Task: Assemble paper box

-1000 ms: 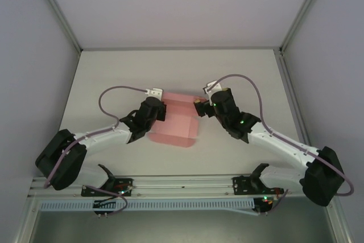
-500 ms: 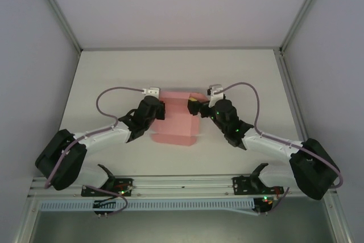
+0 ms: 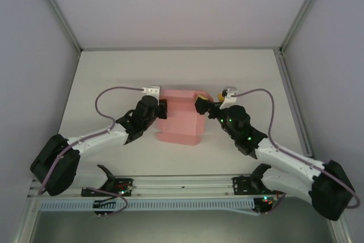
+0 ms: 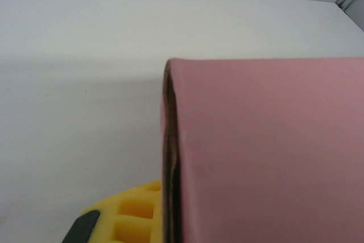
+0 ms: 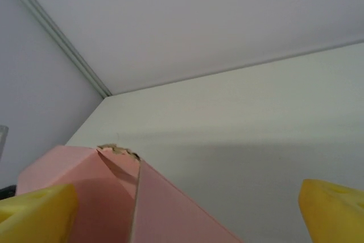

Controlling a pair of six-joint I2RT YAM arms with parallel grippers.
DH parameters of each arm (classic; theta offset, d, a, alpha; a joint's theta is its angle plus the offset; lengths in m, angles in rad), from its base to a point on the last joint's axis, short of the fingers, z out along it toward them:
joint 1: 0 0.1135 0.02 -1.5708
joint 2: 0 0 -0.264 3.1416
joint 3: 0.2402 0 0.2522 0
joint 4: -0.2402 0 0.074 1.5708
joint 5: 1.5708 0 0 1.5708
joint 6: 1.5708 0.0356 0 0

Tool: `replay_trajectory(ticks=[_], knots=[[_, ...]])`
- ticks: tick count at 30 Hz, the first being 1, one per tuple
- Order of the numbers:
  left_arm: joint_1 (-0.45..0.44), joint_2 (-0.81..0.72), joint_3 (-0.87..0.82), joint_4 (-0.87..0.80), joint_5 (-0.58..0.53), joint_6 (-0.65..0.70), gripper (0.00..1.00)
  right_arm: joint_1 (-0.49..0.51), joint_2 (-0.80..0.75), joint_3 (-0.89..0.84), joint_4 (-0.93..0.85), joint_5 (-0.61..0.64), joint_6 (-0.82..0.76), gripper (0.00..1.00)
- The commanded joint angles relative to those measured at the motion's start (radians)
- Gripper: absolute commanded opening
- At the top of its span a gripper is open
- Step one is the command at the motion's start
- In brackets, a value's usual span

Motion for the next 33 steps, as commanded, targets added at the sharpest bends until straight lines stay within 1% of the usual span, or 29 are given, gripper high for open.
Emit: replay_trajectory(ticks=[1,3,6,9,13,17,22,25,29,33], knots=[[0.006,-0.042,0.006,-0.029,-0.035,-0.01,0.0,0.003,-0.101,0.01,-0.306,0.126,0.056,1.0],[0.009,-0.046,0.012,-0.039,-0.038,-0.007,0.0,0.003,-0.137,0.016,-0.413,0.138,0.054,1.0],[0.012,-0.053,0.016,-0.059,-0.052,-0.014,0.0,0.001,-0.152,0.015,-0.552,0.179,0.085,1.0],[0.014,-0.053,0.022,-0.065,-0.047,-0.022,0.0,-0.008,-0.14,-0.018,-0.588,0.189,0.13,1.0],[0.014,-0.048,0.03,-0.077,-0.041,-0.025,0.0,-0.039,-0.086,-0.075,-0.476,0.123,0.133,1.0],[0.014,-0.052,0.031,-0.083,-0.036,-0.034,0.0,-0.065,0.002,-0.103,-0.37,0.117,0.152,1.0],[0.014,-0.05,0.027,-0.079,-0.02,-0.037,0.0,-0.08,0.107,-0.107,-0.185,0.025,0.119,1.0],[0.014,-0.04,0.028,-0.078,-0.018,-0.041,0.0,-0.08,0.161,-0.075,-0.117,-0.045,0.07,1.0],[0.014,-0.031,0.03,-0.074,-0.002,-0.034,0.0,-0.078,0.218,-0.006,-0.11,-0.085,0.007,1.0],[0.013,-0.035,0.022,-0.071,0.0,-0.025,0.0,-0.078,0.241,0.06,-0.152,-0.043,-0.048,1.0]])
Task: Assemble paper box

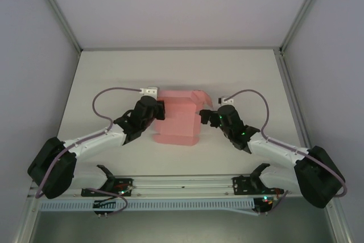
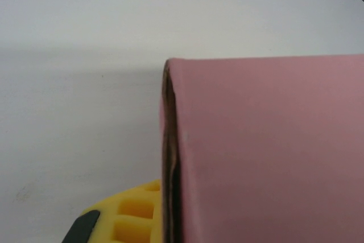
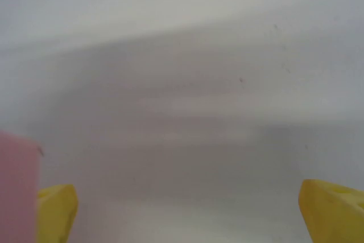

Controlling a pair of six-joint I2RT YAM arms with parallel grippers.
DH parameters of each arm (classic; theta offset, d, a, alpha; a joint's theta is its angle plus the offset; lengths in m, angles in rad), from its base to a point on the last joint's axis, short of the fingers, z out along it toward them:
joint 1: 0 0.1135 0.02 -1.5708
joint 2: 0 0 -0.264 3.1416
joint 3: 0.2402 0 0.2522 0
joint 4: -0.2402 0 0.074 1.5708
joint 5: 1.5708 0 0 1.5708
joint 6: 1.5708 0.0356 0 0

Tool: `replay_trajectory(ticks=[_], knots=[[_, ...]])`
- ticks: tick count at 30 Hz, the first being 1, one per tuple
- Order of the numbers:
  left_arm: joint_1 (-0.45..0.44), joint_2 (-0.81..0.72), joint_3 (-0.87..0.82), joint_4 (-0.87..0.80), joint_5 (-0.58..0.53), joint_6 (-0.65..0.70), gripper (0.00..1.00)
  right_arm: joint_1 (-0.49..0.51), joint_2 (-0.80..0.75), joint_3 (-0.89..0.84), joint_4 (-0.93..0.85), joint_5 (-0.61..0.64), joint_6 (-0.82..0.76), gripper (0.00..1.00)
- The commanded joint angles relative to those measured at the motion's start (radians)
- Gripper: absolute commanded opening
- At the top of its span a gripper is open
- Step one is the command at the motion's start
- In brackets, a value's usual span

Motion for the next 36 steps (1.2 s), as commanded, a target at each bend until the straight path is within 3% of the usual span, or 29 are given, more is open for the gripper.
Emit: replay_trajectory(ticks=[1,6,14,19,22,27,31,36], knots=[[0.007,-0.006,0.019,0.006,0.014,-0.001,0.0,-0.004,0.007,0.072,0.008,0.028,-0.072,1.0],[0.007,-0.003,0.016,0.004,0.011,0.006,0.0,0.003,0.011,0.13,-0.071,0.063,-0.155,1.0],[0.007,0.003,0.02,0.003,0.02,0.0,0.0,0.041,0.065,0.191,-0.096,0.017,-0.252,1.0],[0.006,0.011,0.02,0.019,0.041,-0.014,0.0,0.085,0.139,0.212,-0.038,0.017,-0.262,1.0],[0.006,0.016,0.024,0.021,0.052,-0.02,0.0,0.12,0.198,0.241,-0.022,0.062,-0.264,1.0],[0.007,0.009,0.017,0.015,0.042,-0.026,0.0,0.156,0.259,0.287,-0.073,0.25,-0.244,1.0],[0.007,0.012,0.013,-0.004,0.001,-0.028,0.0,0.156,0.199,0.274,-0.128,0.282,-0.214,1.0],[0.03,0.011,-0.001,-0.014,-0.01,-0.03,0.0,0.155,-0.006,0.188,-0.216,0.27,-0.197,1.0]])
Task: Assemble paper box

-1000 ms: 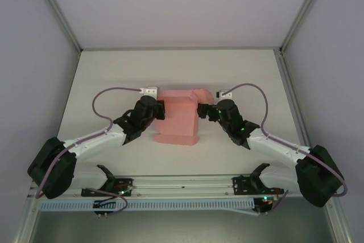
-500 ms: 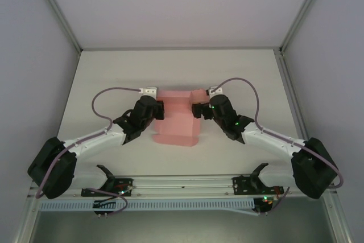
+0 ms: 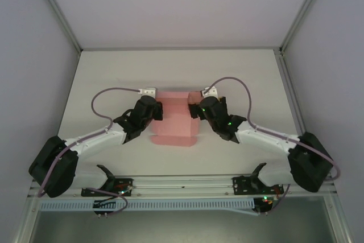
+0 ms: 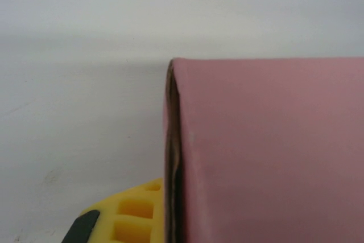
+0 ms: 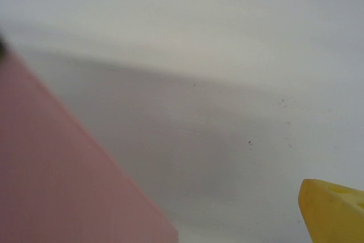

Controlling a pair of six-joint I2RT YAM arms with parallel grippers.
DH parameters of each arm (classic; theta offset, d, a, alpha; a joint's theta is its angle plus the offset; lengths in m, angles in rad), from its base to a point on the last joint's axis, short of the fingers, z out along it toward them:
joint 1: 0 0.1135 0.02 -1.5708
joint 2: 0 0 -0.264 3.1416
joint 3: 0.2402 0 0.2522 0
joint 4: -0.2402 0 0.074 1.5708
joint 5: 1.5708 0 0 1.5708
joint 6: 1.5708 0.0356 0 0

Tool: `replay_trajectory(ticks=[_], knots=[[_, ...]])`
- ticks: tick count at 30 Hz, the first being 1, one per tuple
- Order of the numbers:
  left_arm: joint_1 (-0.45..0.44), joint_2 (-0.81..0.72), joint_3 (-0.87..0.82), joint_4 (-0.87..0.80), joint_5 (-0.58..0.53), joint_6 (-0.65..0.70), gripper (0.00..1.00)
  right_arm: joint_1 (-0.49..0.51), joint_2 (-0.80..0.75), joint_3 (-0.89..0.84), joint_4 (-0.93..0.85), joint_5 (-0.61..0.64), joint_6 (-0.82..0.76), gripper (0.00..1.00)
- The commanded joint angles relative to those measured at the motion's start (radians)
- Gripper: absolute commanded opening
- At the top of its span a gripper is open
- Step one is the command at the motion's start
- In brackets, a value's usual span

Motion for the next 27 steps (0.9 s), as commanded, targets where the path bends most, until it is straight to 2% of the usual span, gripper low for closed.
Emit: replay_trajectory(ticks=[1,4,6,9,11,14,17,22,25,27], knots=[[0.013,-0.006,-0.003,0.033,0.007,-0.017,0.0,0.004,-0.156,-0.06,-0.087,0.017,0.017,1.0],[0.021,-0.016,-0.011,0.04,0.018,0.004,0.0,-0.012,-0.313,-0.118,-0.13,-0.04,-0.002,1.0],[0.026,-0.022,-0.018,0.047,0.022,0.013,0.0,-0.056,-0.412,-0.148,-0.146,-0.084,0.018,1.0],[0.028,-0.034,-0.027,0.063,0.049,0.031,0.0,-0.207,-0.521,-0.167,-0.177,-0.193,0.067,1.0],[0.031,-0.041,-0.031,0.07,0.066,0.042,0.0,-0.342,-0.534,-0.155,-0.199,-0.302,0.092,1.0],[0.03,-0.051,-0.034,0.079,0.085,0.054,0.0,-0.52,-0.459,-0.116,-0.212,-0.459,0.115,1.0],[0.03,-0.059,-0.036,0.079,0.095,0.06,0.0,-0.613,-0.31,-0.057,-0.188,-0.626,0.078,1.0],[0.03,-0.073,-0.044,0.085,0.107,0.065,0.0,-0.622,-0.049,0.095,-0.195,-0.852,-0.047,0.99],[0.03,-0.071,-0.044,0.081,0.111,0.064,0.0,-0.619,0.053,0.152,-0.176,-1.017,-0.084,0.97],[0.029,-0.071,-0.043,0.08,0.109,0.062,0.0,-0.606,0.089,0.164,-0.161,-1.078,-0.087,0.95]])
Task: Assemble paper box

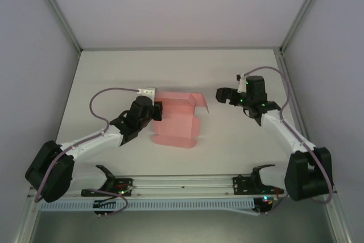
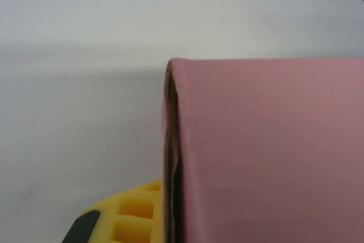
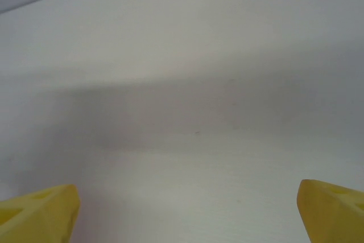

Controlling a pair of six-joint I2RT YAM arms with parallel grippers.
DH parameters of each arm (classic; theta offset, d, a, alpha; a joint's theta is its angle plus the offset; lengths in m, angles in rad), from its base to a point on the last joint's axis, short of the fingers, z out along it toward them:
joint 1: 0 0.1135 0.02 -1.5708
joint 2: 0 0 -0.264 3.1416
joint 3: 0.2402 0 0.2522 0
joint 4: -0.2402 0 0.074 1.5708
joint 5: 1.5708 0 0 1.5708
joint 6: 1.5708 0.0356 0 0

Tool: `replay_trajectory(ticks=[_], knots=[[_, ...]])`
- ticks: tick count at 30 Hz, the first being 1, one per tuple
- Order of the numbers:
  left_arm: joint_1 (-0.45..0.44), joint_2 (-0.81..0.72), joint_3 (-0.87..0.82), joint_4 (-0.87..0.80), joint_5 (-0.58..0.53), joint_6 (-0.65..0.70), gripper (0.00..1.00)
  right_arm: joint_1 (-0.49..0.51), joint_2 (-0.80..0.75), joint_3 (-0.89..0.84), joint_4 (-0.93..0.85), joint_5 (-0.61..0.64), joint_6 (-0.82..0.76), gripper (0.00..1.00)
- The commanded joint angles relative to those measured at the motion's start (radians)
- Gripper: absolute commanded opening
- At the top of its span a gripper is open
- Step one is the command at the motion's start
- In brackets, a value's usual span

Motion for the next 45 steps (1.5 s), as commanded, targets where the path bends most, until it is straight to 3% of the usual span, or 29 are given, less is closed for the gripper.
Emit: replay_trajectory(ticks=[1,7,16,22,26,29,37,45], knots=[[0.008,-0.02,-0.011,0.032,0.011,0.017,0.0,0.029,0.041,0.039,0.014,-0.225,-0.076,0.94],[0.007,-0.012,-0.007,0.034,0.008,0.012,0.0,0.172,0.045,0.015,-0.023,-0.237,-0.195,0.92],[0.007,0.008,0.001,0.034,0.013,0.002,0.0,0.265,0.062,-0.04,0.076,-0.213,-0.14,0.91],[0.007,0.012,0.003,0.035,0.018,-0.01,0.0,0.331,0.075,-0.024,0.082,-0.015,-0.091,0.89],[0.007,0.012,0.005,0.024,0.009,-0.015,0.0,0.352,0.031,-0.017,0.021,0.279,0.0,0.9],[0.006,0.013,0.007,0.008,-0.007,-0.013,0.0,0.351,-0.021,-0.035,-0.045,0.39,-0.004,0.92],[0.008,-0.003,0.002,0.005,-0.008,0.005,0.0,0.343,-0.131,-0.031,-0.266,0.42,-0.177,0.95],[0.009,-0.005,0.003,0.011,0.015,0.024,0.0,0.339,-0.158,0.001,-0.21,0.152,-0.373,0.89]])
